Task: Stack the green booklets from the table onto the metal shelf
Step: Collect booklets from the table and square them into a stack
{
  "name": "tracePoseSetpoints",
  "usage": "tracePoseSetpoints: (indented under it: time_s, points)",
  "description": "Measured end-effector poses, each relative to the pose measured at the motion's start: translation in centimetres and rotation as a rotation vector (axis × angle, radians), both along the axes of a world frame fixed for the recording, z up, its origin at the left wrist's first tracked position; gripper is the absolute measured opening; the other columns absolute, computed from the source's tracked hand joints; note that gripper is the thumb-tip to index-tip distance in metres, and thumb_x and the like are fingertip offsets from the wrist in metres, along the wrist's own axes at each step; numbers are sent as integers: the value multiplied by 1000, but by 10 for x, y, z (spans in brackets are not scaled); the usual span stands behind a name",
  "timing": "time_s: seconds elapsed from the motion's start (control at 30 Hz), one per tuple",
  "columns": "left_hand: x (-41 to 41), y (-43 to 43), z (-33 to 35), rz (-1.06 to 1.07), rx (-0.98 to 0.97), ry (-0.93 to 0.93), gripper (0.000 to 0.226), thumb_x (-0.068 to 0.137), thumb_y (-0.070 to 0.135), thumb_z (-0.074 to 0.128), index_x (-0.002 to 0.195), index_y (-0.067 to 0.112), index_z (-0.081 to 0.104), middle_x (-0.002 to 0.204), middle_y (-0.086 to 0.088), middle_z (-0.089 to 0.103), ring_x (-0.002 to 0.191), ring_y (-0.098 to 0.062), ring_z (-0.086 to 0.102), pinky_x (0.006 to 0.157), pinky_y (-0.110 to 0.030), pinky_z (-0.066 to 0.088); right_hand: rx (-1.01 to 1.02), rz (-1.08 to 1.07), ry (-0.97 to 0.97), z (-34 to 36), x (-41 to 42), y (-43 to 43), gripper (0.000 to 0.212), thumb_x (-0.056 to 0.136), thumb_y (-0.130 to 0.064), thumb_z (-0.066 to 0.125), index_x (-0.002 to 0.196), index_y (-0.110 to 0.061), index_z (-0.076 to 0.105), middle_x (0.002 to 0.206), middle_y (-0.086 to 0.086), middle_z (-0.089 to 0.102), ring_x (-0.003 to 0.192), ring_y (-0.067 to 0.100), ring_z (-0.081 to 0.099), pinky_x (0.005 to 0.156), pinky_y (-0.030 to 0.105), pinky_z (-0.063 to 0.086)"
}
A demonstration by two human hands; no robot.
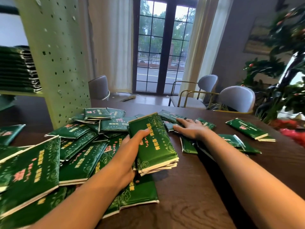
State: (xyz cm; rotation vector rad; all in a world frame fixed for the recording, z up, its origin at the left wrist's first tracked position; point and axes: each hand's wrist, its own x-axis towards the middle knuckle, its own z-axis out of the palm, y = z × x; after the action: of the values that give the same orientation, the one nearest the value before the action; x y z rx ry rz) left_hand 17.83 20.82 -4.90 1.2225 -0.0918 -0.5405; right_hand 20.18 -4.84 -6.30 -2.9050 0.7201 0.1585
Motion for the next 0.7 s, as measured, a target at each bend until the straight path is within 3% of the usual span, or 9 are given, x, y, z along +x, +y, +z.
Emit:
tracePoseSetpoints:
  time_s: [0.07,0.13,0.23,0.33,0.4,0.47,0.6,0.7]
  points:
    - [-10,5,3,-37,-48,48,27,89,20,61,112,5,62,66,-11,73,54,-16,70,47,-25,56,13,21,-11,1,-11,20,70,84,-77,22,146,-50,8,160,-1,4,146,34,1,112,65,4]
    - [-17,6,2,-78,-73,60,38,86,25,65,120,8,61,90,-15,74,71,-25,73,62,-39,61,17,23,-15,1,-26,39,69,84,-77,22,146,-50,8,160,0,4,145,35,0,111,67,2]
    - [-17,3,8,-59,-64,45,42,89,22,61,126,3,57,78,-14,74,62,-20,72,52,-31,59,24,46,-26,4,-31,61,64,89,-71,22,147,-48,7,160,2,3,145,36,-2,111,67,1]
    - [-29,1,2,-135,-65,16,41,88,24,62,125,6,58,95,-16,74,73,-25,73,62,-40,61,90,58,-75,3,-41,67,57,96,-57,26,149,-41,10,160,4,4,145,37,2,112,66,5]
    - [-33,2,-3,-160,-72,-7,38,89,23,62,123,8,59,90,-13,75,70,-24,73,63,-41,61,153,39,-202,7,-43,59,58,96,-55,28,149,-34,17,159,6,13,143,35,16,113,60,16]
    - [-36,1,-2,-179,-76,-27,37,89,22,61,123,8,58,84,-11,75,67,-22,73,64,-40,60,85,-19,-307,16,-48,41,57,97,-54,29,147,-27,27,155,6,25,139,31,28,112,54,24]
    - [-36,-1,-1,-162,-105,-28,35,90,21,60,122,8,58,77,-8,75,62,-19,72,58,-36,60,-95,-171,-318,30,-62,-20,51,97,-49,30,137,-20,43,144,11,41,130,32,38,106,50,33]
    - [-34,-5,-4,-137,-138,-34,35,91,20,60,124,10,57,74,-5,75,61,-17,72,50,-31,58,-134,-284,-233,26,-76,-61,54,97,-50,30,143,-20,36,150,13,33,138,34,28,111,49,26]
